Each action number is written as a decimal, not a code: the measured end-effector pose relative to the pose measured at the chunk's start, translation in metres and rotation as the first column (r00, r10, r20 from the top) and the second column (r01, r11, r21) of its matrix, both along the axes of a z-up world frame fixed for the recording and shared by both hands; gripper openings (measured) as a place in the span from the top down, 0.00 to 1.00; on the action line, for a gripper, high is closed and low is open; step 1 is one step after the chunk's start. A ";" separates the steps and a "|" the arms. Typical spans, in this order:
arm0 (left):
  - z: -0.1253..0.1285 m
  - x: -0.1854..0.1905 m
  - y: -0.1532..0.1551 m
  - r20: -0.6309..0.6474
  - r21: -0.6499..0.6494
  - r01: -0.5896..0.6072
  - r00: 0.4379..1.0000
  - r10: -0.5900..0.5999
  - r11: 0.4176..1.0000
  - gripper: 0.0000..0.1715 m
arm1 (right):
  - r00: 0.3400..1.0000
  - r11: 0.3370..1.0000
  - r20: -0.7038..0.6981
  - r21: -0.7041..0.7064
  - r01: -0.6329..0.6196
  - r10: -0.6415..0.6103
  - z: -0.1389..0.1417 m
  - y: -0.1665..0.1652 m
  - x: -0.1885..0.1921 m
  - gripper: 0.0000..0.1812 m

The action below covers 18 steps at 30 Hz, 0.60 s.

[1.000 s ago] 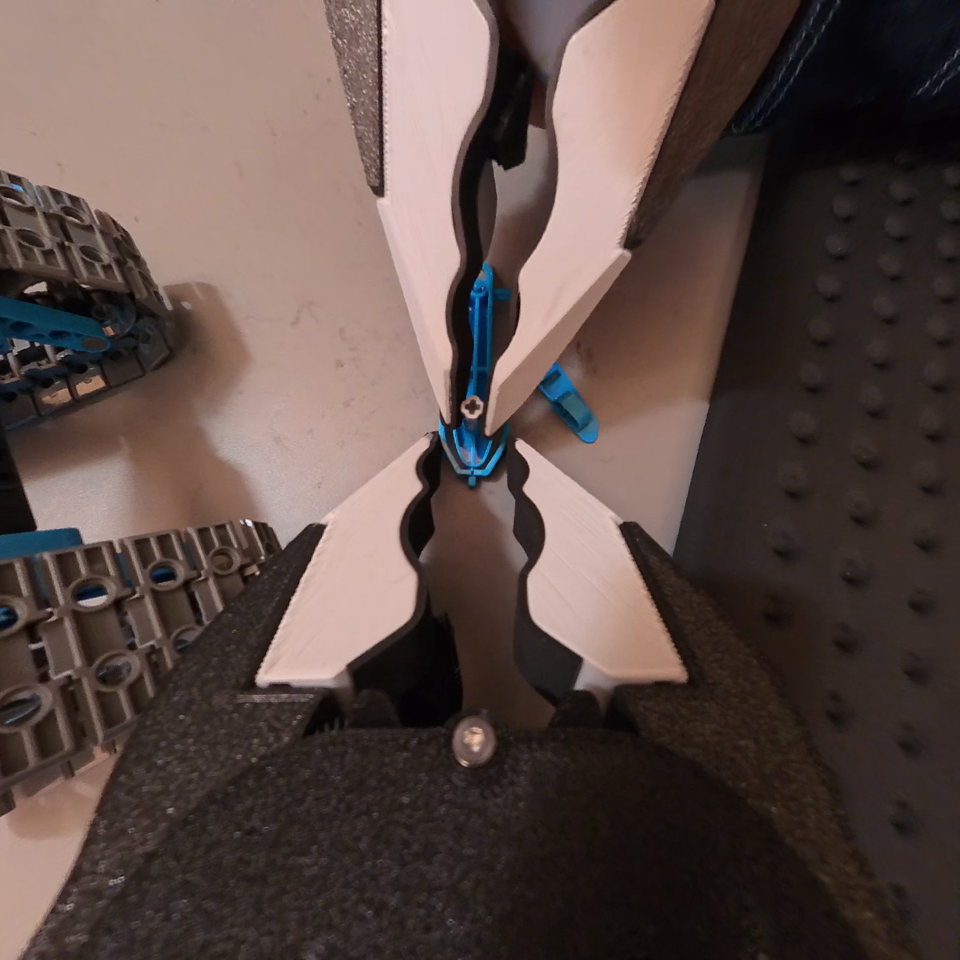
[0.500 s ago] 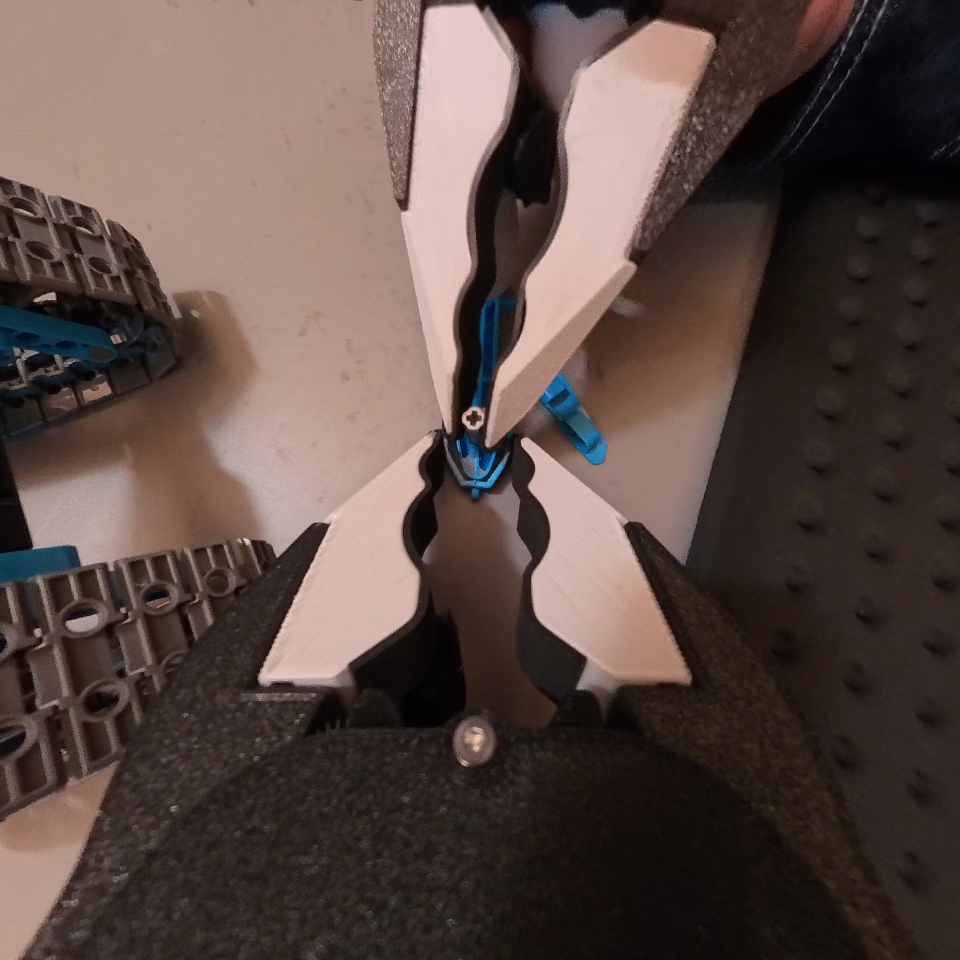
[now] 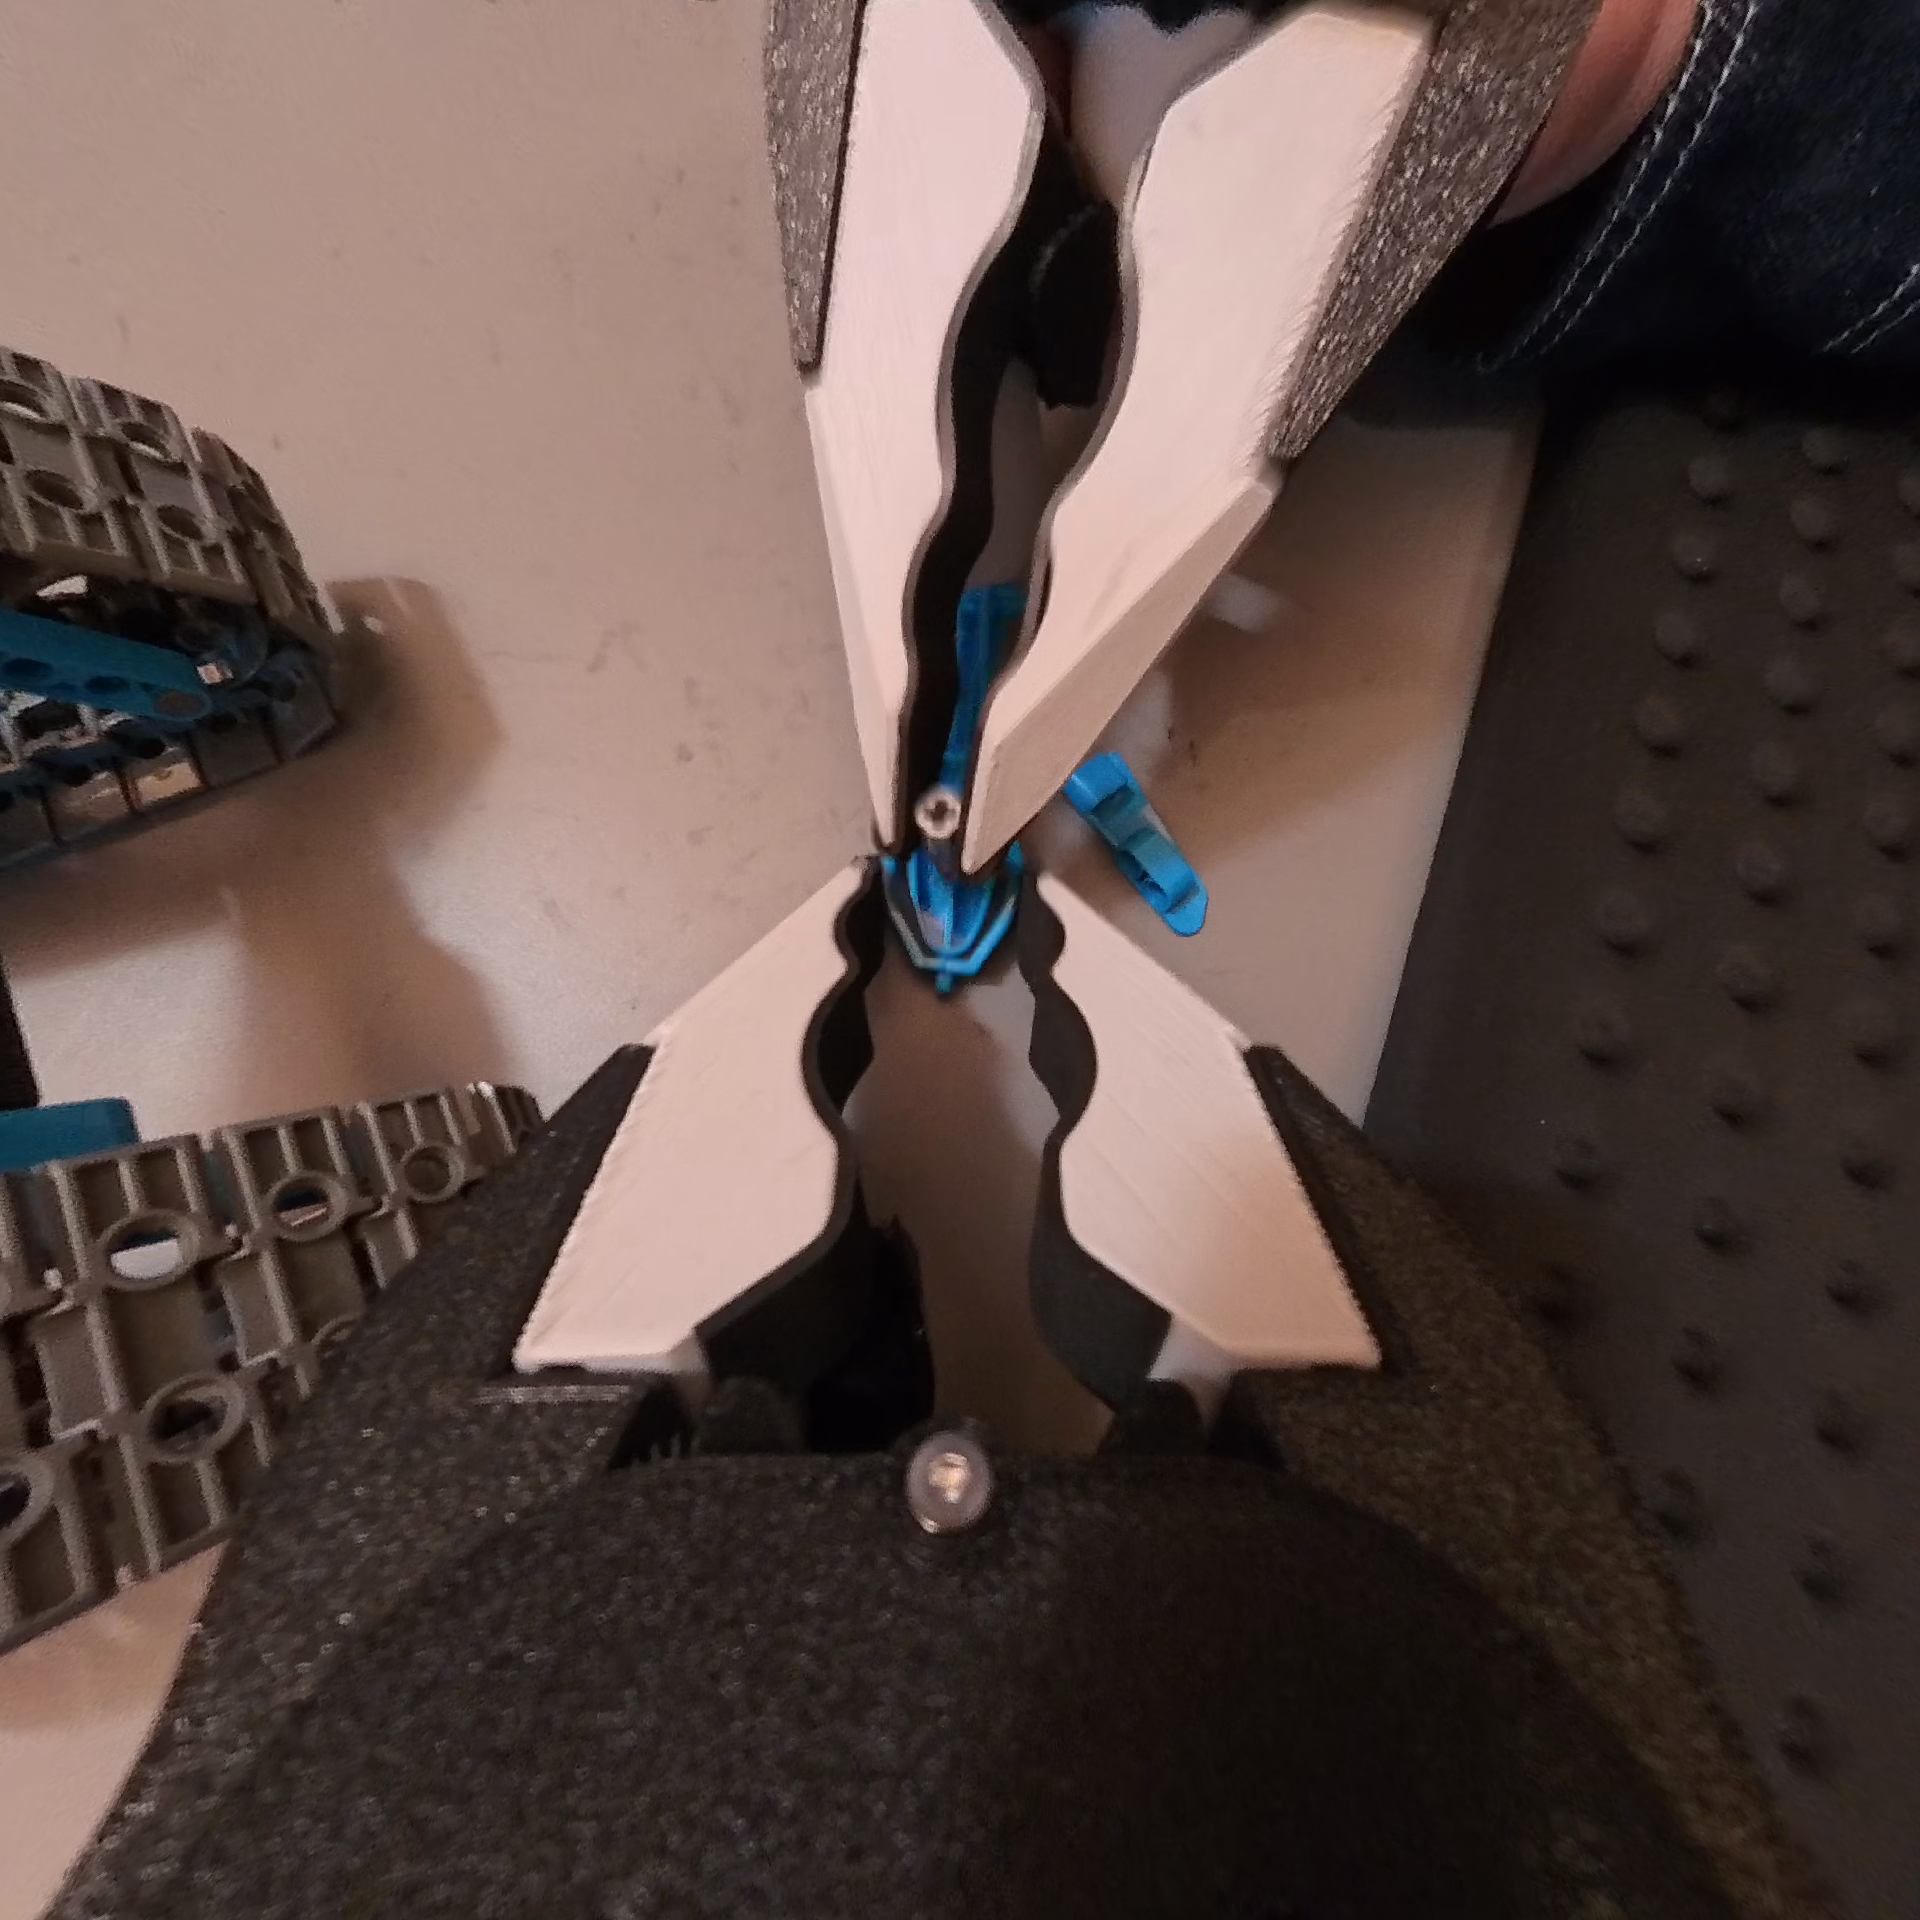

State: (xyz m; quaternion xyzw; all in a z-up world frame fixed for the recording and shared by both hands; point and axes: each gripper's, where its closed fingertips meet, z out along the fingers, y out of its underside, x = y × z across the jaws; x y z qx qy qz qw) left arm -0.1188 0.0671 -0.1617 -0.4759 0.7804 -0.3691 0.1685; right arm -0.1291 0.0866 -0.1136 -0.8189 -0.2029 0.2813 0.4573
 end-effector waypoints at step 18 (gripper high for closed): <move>0.033 0.009 0.002 0.148 -0.114 -0.051 0.987 0.067 0.992 0.83 | 0.863 0.978 -0.462 -0.065 0.200 -0.207 0.049 0.004 0.052 0.98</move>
